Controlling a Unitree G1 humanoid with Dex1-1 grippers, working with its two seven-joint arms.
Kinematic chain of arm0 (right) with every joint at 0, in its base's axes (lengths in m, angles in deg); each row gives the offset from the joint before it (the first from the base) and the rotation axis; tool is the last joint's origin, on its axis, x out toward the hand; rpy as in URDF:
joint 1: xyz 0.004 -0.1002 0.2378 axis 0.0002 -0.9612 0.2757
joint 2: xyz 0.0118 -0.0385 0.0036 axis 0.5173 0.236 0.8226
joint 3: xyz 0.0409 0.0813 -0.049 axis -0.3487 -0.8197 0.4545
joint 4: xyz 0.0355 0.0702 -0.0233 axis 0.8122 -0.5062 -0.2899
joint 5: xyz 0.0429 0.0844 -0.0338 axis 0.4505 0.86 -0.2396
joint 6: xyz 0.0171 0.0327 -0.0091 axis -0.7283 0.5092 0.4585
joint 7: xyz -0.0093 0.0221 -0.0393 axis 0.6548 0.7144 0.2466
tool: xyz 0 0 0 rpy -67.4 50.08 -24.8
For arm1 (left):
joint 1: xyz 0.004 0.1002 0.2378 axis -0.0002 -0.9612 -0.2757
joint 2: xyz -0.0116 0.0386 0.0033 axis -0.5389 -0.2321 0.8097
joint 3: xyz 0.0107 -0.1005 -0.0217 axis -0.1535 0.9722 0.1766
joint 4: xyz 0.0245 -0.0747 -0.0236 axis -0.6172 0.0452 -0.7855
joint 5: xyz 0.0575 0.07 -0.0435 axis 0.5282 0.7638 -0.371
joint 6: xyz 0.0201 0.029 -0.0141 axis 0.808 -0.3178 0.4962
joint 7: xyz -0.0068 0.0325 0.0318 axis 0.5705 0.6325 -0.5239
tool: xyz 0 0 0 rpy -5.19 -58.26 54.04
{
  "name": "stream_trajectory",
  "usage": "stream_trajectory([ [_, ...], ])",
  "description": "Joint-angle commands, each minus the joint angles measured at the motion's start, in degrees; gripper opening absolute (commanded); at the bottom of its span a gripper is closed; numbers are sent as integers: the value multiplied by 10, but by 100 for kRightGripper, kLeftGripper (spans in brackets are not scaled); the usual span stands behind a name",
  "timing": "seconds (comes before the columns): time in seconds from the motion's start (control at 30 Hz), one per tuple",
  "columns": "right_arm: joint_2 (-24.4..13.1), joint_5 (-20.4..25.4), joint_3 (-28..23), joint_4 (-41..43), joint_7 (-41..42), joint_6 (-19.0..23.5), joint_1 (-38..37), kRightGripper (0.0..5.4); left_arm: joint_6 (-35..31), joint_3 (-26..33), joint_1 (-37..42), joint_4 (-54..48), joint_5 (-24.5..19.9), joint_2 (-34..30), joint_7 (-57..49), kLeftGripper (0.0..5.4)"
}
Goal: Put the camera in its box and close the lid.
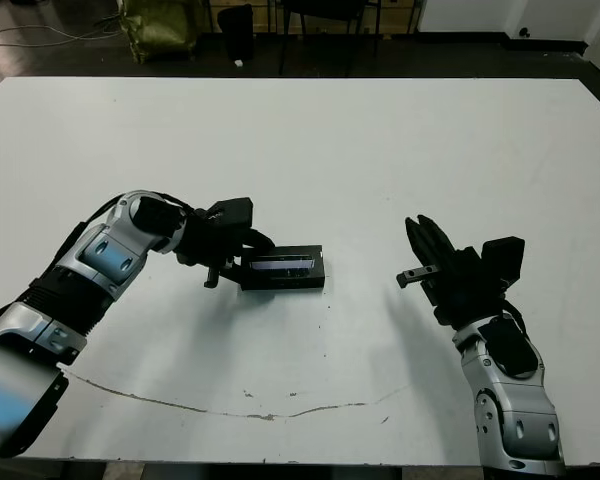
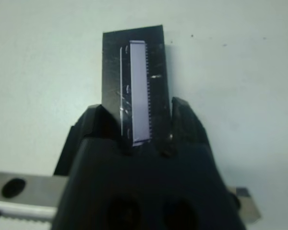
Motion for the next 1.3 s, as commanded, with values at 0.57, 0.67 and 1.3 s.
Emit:
stream_trajectory([
  [0.57, 1, 0, -3, -5, -3, 12, -9, 0, 91, -21, -49, 13, 46, -35, -14, 531],
  [0.67, 1, -1, -2, -9, 1, 6, -7, 0, 74, -10, -63, 0, 37, -39, -16, 539],
  [1.3, 2, 5, -4, -7, 1, 20, -10, 0, 64, 114, -124, -90, -87, -70, -35, 539],
])
